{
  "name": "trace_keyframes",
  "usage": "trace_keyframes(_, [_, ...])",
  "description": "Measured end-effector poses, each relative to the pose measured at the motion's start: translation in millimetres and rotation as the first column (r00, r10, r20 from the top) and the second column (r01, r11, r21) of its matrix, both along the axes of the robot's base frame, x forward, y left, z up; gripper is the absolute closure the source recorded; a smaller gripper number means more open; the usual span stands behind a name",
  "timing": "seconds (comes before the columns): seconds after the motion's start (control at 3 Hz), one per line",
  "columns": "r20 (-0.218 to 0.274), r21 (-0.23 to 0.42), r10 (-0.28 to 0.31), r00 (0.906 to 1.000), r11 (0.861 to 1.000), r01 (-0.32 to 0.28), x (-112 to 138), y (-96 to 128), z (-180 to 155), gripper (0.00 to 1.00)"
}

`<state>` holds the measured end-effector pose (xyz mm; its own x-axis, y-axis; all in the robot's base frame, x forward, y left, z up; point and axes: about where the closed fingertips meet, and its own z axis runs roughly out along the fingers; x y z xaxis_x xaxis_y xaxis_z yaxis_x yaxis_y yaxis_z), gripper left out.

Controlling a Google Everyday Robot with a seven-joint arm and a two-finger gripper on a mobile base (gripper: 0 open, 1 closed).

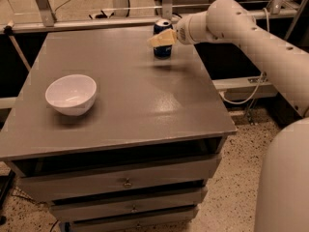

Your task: Knock pepsi can over

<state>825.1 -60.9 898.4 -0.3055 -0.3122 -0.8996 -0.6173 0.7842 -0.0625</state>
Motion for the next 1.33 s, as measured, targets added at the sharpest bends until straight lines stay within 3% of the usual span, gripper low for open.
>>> trace_keyframes(0.67, [0.004, 0.012, 0.000, 1.0000, 1.000, 0.000, 3.8, 3.9, -1.9, 0.00])
trace_keyframes(1.33, [0.006, 0.029, 0.004, 1.0000, 1.000, -0.004, 8.3, 13.1, -8.0, 0.44])
